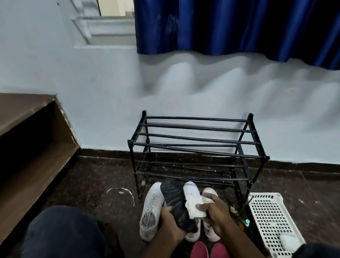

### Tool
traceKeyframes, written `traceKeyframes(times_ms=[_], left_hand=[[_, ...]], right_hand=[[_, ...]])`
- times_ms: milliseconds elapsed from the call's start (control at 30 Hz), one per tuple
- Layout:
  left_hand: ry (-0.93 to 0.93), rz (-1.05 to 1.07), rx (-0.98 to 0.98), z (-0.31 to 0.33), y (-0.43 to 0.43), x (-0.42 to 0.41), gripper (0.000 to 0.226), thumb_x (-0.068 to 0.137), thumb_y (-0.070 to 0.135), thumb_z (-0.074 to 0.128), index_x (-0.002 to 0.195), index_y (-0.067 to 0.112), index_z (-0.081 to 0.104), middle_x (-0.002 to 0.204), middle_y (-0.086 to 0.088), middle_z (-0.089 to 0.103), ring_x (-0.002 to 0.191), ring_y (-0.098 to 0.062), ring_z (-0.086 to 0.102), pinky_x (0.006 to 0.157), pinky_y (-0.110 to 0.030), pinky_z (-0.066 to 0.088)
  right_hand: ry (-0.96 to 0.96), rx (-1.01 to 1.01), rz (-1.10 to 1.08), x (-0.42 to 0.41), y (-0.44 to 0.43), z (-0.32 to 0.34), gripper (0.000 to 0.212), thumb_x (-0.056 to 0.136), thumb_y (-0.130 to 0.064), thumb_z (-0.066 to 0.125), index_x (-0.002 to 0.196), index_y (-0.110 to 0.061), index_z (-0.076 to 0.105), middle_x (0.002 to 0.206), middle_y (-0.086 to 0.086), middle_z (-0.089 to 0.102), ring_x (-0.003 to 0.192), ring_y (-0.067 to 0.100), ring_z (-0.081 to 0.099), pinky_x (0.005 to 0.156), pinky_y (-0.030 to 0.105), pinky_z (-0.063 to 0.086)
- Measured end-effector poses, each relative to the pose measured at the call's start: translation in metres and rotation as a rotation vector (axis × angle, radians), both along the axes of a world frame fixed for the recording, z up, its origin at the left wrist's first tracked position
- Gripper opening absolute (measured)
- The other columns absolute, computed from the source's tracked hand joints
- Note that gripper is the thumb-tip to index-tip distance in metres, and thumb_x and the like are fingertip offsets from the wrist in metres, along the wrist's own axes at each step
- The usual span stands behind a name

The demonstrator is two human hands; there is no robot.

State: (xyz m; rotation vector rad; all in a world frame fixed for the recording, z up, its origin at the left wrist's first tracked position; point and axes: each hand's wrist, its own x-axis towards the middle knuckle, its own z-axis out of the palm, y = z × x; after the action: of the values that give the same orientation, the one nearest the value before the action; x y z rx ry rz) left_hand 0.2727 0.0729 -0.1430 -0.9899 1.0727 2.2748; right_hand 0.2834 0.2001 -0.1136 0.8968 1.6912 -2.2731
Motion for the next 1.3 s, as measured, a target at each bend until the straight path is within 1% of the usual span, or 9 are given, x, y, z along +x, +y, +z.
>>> traceKeyframes(times_ms=[100, 200, 433, 600, 700, 767, 933, 1100, 1300], left_hand=[[0.062, -0.031, 0.032, 0.017, 0.000, -0.003, 0.035, 0.088, 0.027, 0.039, 0.106, 0.005, 0.060, 0.109, -0.024, 0.055, 0.095, -0.038, 0.054, 0.086, -0.042, 0.043], [0.071, -0.060, 0.178, 0.037, -0.005, 0.005, 0.044, 0.090, 0.027, 0.033, 0.105, 0.000, 0.064, 0.097, -0.023, 0.066, 0.083, -0.036, 0.062, 0.081, -0.041, 0.046], [0.081, -0.183, 0.222, 0.050, -0.014, 0.002, 0.043, 0.086, 0.035, 0.038, 0.085, 0.003, 0.067, 0.075, -0.018, 0.067, 0.067, -0.031, 0.063, 0.067, -0.034, 0.049], [0.070, -0.221, 0.227, 0.062, -0.005, -0.017, 0.055, 0.082, 0.037, 0.047, 0.122, 0.002, 0.059, 0.112, -0.017, 0.059, 0.094, -0.030, 0.060, 0.087, -0.037, 0.048], [0.089, -0.244, 0.341, 0.063, -0.009, -0.026, 0.053, 0.092, 0.034, 0.038, 0.104, -0.009, 0.066, 0.100, -0.022, 0.065, 0.077, -0.032, 0.066, 0.068, -0.034, 0.057], [0.105, -0.257, 0.381, 0.063, -0.011, -0.034, 0.055, 0.095, 0.033, 0.034, 0.100, -0.012, 0.066, 0.092, -0.027, 0.064, 0.074, -0.035, 0.065, 0.061, -0.037, 0.058], [0.132, -0.314, 0.457, 0.067, -0.008, -0.042, 0.055, 0.087, 0.034, 0.045, 0.123, -0.005, 0.057, 0.113, -0.023, 0.059, 0.098, -0.034, 0.058, 0.090, -0.041, 0.049], [0.189, -0.435, 0.473, 0.074, -0.009, -0.054, 0.049, 0.085, 0.039, 0.044, 0.105, -0.001, 0.067, 0.099, -0.017, 0.065, 0.088, -0.029, 0.063, 0.082, -0.035, 0.051], [0.193, -0.404, 0.515, 0.070, -0.013, -0.075, 0.061, 0.087, 0.041, 0.043, 0.121, -0.008, 0.058, 0.115, -0.023, 0.058, 0.097, -0.034, 0.060, 0.091, -0.041, 0.046]], right_hand=[[0.085, 0.075, -0.016, 0.001, 0.000, 0.015, 0.032, 0.073, 0.020, 0.057, 0.101, 0.003, 0.059, 0.080, 0.016, 0.064, 0.050, 0.016, 0.062, 0.041, 0.022, 0.048], [0.176, 0.226, 0.012, 0.010, -0.005, 0.028, 0.021, 0.073, 0.013, 0.062, 0.091, 0.003, 0.065, 0.079, 0.017, 0.068, 0.061, 0.021, 0.063, 0.054, 0.026, 0.050], [0.614, 1.272, 0.341, 0.019, -0.025, 0.048, 0.008, 0.075, -0.013, 0.055, 0.079, -0.017, 0.062, 0.071, 0.001, 0.065, 0.067, 0.019, 0.060, 0.058, 0.035, 0.045], [0.668, 1.217, 0.530, 0.016, -0.044, 0.049, 0.016, 0.078, -0.015, 0.039, 0.089, -0.026, 0.040, 0.073, 0.012, 0.064, 0.067, 0.031, 0.059, 0.055, 0.035, 0.039], [0.711, 1.107, 0.505, 0.025, -0.041, 0.054, 0.023, 0.081, -0.017, 0.037, 0.095, -0.033, 0.028, 0.081, 0.006, 0.068, 0.067, 0.026, 0.063, 0.053, 0.027, 0.036], [0.755, 1.093, 0.524, 0.029, -0.038, 0.058, 0.027, 0.080, -0.015, 0.042, 0.098, -0.032, 0.030, 0.079, 0.002, 0.069, 0.064, 0.018, 0.061, 0.051, 0.019, 0.031], [0.853, 1.371, 0.526, 0.011, -0.029, 0.059, 0.024, 0.074, -0.021, 0.040, 0.097, -0.020, 0.044, 0.053, -0.001, 0.060, 0.039, 0.013, 0.053, 0.035, 0.019, 0.032], [0.746, 1.303, 0.400, -0.012, -0.026, 0.050, 0.032, 0.076, -0.024, 0.030, 0.108, -0.028, 0.035, 0.073, 0.008, 0.070, 0.059, 0.031, 0.064, 0.046, 0.032, 0.049], [1.046, 1.307, 0.617, 0.000, -0.018, 0.053, 0.031, 0.073, -0.013, 0.045, 0.104, -0.016, 0.047, 0.063, -0.001, 0.063, 0.053, 0.011, 0.054, 0.047, 0.018, 0.038]])
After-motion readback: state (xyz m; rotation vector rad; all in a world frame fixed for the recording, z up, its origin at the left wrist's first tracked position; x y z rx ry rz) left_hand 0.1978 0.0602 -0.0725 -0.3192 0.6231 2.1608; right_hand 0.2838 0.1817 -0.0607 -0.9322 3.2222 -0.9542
